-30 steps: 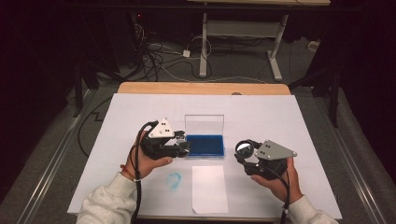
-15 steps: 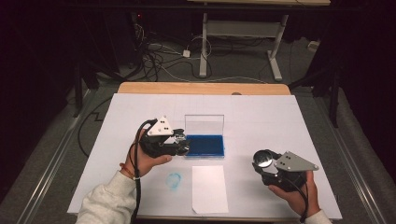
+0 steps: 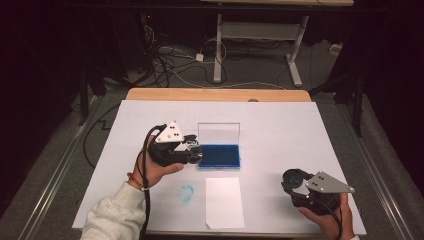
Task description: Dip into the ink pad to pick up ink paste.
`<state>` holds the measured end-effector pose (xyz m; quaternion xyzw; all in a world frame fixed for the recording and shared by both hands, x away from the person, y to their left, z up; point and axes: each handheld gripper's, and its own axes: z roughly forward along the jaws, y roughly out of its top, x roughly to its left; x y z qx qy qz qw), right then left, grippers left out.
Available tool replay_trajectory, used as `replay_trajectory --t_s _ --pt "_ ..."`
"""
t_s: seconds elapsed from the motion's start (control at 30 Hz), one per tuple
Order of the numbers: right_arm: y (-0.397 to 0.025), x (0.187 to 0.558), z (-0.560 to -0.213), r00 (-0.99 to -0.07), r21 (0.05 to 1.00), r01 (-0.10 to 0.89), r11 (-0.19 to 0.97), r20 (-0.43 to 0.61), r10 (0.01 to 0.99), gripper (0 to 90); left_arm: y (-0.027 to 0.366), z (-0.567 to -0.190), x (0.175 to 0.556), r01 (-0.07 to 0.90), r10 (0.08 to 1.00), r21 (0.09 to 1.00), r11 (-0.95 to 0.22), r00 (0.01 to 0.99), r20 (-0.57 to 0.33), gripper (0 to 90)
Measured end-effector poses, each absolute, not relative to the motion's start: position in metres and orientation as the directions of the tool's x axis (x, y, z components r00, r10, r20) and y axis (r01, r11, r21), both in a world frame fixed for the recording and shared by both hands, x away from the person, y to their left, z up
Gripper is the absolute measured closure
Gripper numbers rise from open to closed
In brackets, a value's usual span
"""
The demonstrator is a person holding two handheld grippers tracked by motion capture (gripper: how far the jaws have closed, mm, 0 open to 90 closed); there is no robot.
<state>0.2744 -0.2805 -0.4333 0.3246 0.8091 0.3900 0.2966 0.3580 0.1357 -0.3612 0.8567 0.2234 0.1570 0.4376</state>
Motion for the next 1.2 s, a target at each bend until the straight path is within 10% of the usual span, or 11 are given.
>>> replay_trajectory --t_s 1.2 --pt "-0.28 0.282 -0.442 -0.626 0.814 0.322 0.484 -0.2 0.753 38.6 0.074 -0.392 0.428 0.3 0.471 0.71 -0.637 0.881 0.051 55.0"
